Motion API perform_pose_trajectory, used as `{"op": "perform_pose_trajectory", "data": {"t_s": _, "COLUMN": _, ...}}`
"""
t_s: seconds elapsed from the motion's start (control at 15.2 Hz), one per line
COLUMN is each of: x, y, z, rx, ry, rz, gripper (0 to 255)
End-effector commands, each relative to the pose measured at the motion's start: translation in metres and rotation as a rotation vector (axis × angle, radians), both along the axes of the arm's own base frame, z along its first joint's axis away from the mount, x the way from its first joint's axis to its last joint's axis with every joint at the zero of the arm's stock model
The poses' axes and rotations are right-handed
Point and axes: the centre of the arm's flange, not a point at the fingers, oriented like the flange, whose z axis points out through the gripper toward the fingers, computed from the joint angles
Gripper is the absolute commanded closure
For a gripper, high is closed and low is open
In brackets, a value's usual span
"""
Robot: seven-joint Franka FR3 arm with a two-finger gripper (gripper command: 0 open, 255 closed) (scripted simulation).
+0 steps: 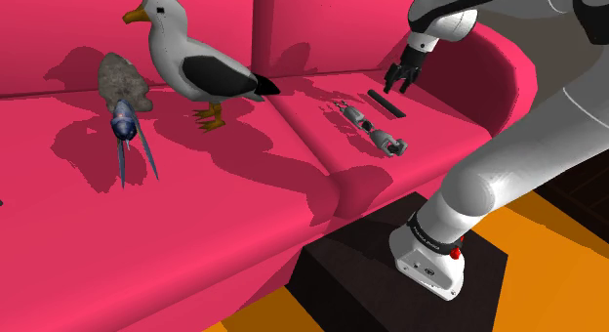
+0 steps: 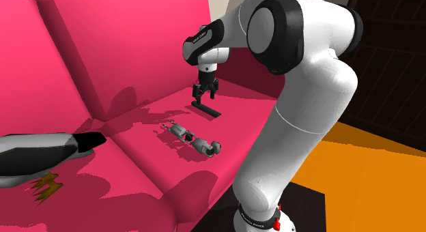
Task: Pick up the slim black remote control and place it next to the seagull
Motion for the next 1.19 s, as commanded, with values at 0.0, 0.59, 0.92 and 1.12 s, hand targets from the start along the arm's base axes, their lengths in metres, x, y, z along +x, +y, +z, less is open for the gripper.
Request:
{"op": "perform_pose_trajectory", "data": {"t_s": 0.0, "x": -0.004, "y": -0.022, "z": -0.017, "rx": 0.006, "ry": 0.004, "rz": -0.025, "gripper": 0}}
{"op": "perform_pose_trajectory", "data": {"t_s": 0.59, "x": -0.003, "y": -0.025, "z": -0.061, "rx": 0.008, "ry": 0.005, "rz": -0.031, "gripper": 0}}
{"op": "perform_pose_trajectory", "data": {"t_s": 0.92, "x": -0.003, "y": -0.025, "z": -0.061, "rx": 0.008, "ry": 0.005, "rz": -0.031, "gripper": 0}}
{"op": "perform_pose_trajectory", "data": {"t_s": 1.12, "x": -0.003, "y": -0.025, "z": -0.061, "rx": 0.008, "ry": 0.005, "rz": -0.031, "gripper": 255}}
